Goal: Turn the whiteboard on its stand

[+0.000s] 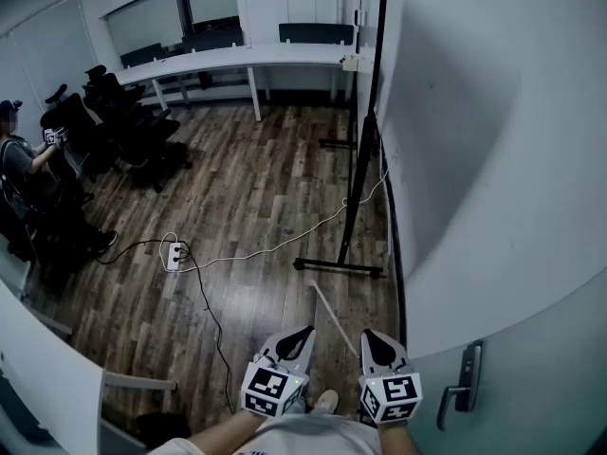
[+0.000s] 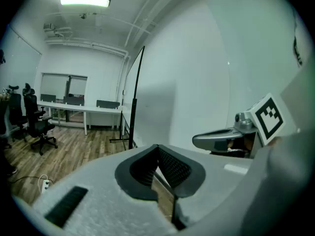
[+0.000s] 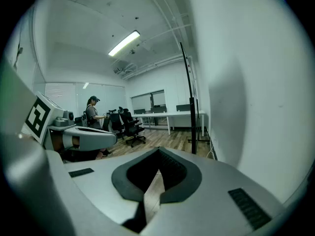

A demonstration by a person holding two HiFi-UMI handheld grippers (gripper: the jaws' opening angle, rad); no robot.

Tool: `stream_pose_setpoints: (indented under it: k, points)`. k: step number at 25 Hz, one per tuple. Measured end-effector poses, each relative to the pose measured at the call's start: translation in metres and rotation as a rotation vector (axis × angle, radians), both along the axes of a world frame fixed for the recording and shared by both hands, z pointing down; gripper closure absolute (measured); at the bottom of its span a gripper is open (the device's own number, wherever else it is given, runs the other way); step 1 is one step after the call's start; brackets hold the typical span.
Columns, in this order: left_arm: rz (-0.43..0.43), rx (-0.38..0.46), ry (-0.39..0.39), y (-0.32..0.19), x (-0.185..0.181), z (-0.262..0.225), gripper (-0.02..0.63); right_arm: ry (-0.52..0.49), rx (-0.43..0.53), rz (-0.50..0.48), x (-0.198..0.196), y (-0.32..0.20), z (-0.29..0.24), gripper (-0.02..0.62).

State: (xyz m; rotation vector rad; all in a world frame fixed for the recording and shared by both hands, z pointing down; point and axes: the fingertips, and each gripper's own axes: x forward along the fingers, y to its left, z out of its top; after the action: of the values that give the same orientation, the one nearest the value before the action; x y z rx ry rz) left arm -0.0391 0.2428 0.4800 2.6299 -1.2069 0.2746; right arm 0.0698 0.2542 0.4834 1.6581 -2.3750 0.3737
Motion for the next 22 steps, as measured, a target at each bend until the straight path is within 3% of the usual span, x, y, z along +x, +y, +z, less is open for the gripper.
stream_pose_setpoints:
  k: [8, 12, 22]
  points:
    - [0.008, 0.006, 0.011, -0.012, -0.011, -0.001, 0.595, 0.011, -0.004, 0.015, -0.009, -0.009, 0.003, 0.589]
    - [0.018, 0.008, 0.020, -0.020, -0.020, -0.005, 0.595, -0.030, 0.017, 0.074, -0.012, -0.017, -0.005, 0.589]
    - [0.060, 0.019, 0.029, -0.035, -0.049, -0.004, 0.595, -0.042, 0.042, 0.105, -0.047, -0.030, -0.008, 0.589]
